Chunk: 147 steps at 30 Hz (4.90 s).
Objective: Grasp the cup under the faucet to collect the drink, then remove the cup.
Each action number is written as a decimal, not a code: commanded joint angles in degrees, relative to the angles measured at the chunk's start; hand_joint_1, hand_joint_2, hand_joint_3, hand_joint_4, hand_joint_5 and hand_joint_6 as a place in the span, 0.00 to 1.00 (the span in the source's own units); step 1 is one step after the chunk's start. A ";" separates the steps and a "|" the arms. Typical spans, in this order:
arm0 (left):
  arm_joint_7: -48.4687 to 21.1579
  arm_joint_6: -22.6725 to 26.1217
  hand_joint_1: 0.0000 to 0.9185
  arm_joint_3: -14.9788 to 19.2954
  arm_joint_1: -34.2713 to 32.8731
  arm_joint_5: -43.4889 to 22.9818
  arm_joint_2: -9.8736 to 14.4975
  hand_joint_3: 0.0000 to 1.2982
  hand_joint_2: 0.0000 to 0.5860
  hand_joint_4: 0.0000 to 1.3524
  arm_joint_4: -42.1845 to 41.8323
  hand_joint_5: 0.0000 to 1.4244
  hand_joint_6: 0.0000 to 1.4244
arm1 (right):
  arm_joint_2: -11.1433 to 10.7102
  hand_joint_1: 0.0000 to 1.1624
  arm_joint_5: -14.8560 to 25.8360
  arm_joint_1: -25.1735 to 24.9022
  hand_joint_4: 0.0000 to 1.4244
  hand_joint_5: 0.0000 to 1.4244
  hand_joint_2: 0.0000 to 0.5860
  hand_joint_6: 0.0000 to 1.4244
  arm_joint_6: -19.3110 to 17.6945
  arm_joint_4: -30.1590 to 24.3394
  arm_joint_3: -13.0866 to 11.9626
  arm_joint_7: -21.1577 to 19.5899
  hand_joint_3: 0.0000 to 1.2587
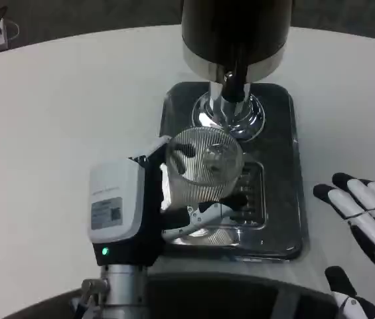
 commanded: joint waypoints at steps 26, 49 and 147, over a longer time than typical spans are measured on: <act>3.91 1.90 0.56 -7.99 -11.00 -5.37 1.67 0.56 0.02 0.47 18.83 0.65 0.79 | 0.83 0.20 2.27 1.56 0.05 0.11 0.92 0.16 -1.31 -0.72 -2.71 -0.10 0.09; -4.07 -0.76 0.00 -3.22 1.66 -11.63 4.74 0.05 0.12 0.00 -1.86 0.19 0.16 | 1.97 0.21 1.88 3.71 0.05 0.11 0.92 0.17 -2.04 -1.82 -2.30 -0.24 0.09; -56.92 21.52 0.00 -12.31 -3.17 5.71 -1.74 0.00 0.24 0.00 -47.48 0.00 0.00 | 3.59 0.17 5.13 2.09 0.05 0.12 0.91 0.18 -3.16 -0.16 -2.42 0.94 0.09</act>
